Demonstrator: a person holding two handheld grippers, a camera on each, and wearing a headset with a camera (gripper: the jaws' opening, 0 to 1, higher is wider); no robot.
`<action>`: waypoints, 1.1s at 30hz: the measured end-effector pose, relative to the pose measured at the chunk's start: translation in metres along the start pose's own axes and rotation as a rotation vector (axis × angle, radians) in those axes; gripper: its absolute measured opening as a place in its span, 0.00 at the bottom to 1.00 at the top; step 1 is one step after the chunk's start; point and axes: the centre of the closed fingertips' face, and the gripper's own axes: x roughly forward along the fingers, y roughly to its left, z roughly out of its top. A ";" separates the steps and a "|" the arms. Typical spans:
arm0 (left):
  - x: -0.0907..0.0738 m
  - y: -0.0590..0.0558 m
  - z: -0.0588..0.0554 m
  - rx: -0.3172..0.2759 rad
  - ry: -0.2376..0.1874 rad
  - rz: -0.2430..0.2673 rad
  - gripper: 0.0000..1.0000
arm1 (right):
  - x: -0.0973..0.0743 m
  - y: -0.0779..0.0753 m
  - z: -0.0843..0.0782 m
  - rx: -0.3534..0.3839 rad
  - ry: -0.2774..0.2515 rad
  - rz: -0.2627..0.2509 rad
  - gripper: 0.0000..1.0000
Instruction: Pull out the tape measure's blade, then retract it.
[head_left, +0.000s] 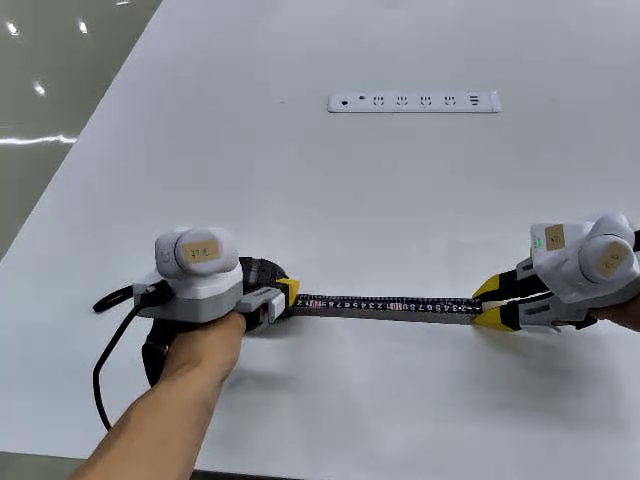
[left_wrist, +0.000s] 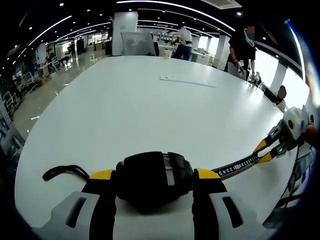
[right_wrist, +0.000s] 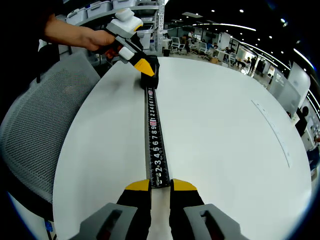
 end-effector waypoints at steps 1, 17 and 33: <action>0.000 0.001 0.000 0.003 0.007 0.001 0.56 | 0.000 0.000 0.000 0.002 0.001 0.000 0.09; 0.003 0.002 -0.001 0.017 0.020 -0.006 0.52 | -0.001 -0.001 -0.001 -0.003 0.006 0.001 0.09; 0.002 0.001 -0.001 0.010 0.018 -0.012 0.52 | 0.000 -0.001 -0.002 -0.009 0.019 0.003 0.09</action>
